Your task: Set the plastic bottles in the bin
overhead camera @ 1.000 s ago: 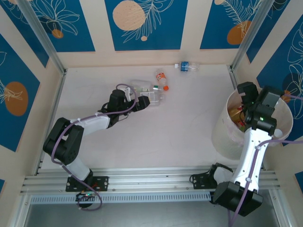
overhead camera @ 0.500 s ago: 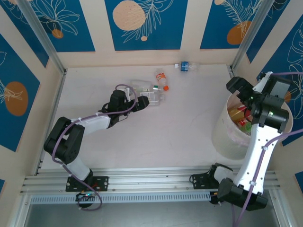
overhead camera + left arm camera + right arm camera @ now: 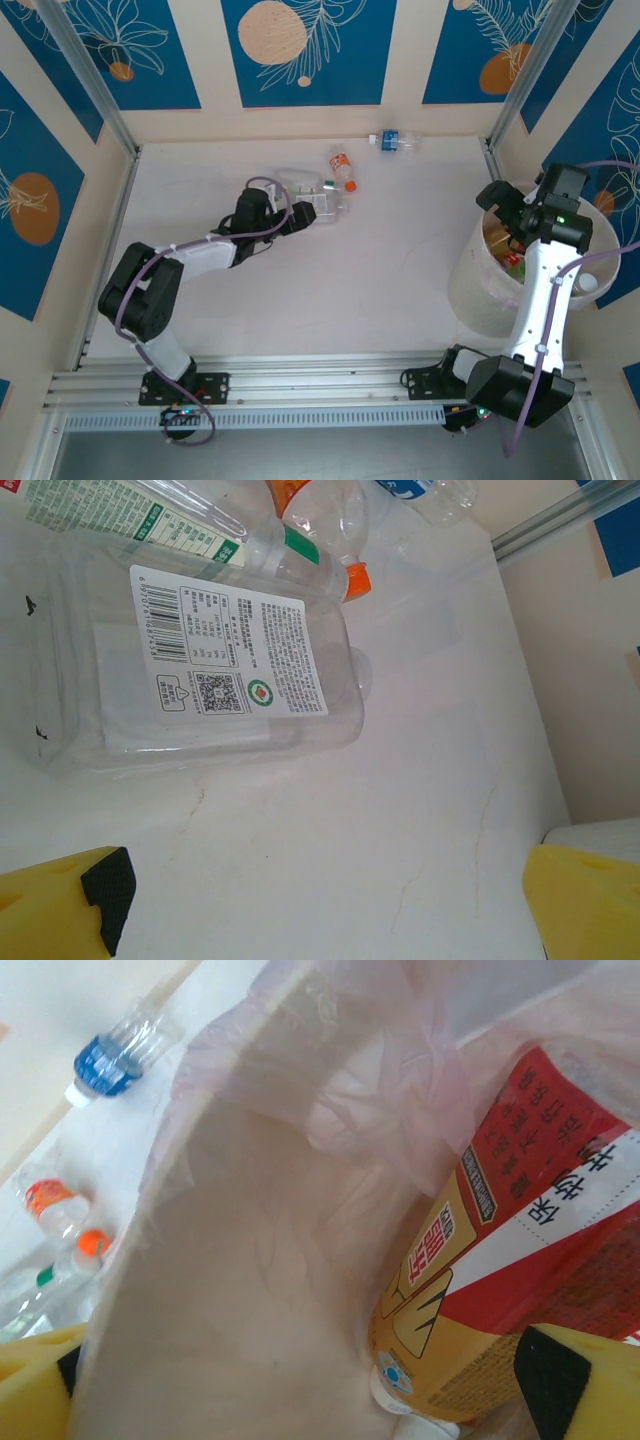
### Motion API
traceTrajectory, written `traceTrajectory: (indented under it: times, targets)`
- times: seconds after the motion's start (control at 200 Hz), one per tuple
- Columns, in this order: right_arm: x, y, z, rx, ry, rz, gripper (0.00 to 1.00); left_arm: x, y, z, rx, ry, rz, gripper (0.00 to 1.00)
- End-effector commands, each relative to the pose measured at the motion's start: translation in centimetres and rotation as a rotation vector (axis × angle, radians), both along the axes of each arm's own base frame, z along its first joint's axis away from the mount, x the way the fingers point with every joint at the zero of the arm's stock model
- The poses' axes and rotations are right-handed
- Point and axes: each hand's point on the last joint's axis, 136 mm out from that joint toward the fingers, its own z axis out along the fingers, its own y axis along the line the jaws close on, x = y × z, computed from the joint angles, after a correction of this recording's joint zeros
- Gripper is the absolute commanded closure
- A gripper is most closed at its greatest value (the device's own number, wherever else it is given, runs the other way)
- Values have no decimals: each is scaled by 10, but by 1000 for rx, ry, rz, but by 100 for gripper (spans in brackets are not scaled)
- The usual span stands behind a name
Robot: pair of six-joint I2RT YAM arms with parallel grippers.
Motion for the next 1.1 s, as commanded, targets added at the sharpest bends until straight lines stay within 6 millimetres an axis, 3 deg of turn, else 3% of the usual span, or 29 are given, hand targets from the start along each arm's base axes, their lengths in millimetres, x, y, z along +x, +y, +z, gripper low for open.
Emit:
traceTrajectory:
  times: [0.0, 0.155, 0.325, 0.475, 0.58, 0.745, 0.975, 1.095]
  targets:
    - [-14, -20, 27, -109, -100, -132, 0, 8, 4, -1, 47, 7, 44, 0]
    - [-25, 0, 61, -109, -258, -83, 0, 22, 14, -11, 132, 22, 89, 0]
    - [-17, 58, 90, 41, -418, 177, 1, 50, 5, -16, 173, -20, 24, 0]
    - [-6, 95, 95, 113, -446, 355, 1, 72, -9, -29, 214, -28, -30, 0]
    - [-1, 92, 82, 53, -382, 319, 0, 76, 7, -42, 272, 19, 61, 0]
    - [0, 66, 56, -20, -258, 178, 0, 62, 34, -55, 328, 69, 165, 0]
    - [-4, 53, 61, -84, -260, 120, 0, 81, 20, -40, 371, -31, 66, 0]
    - [-2, 46, 47, -101, -207, 102, 1, 98, 17, -54, 409, -21, 59, 0]
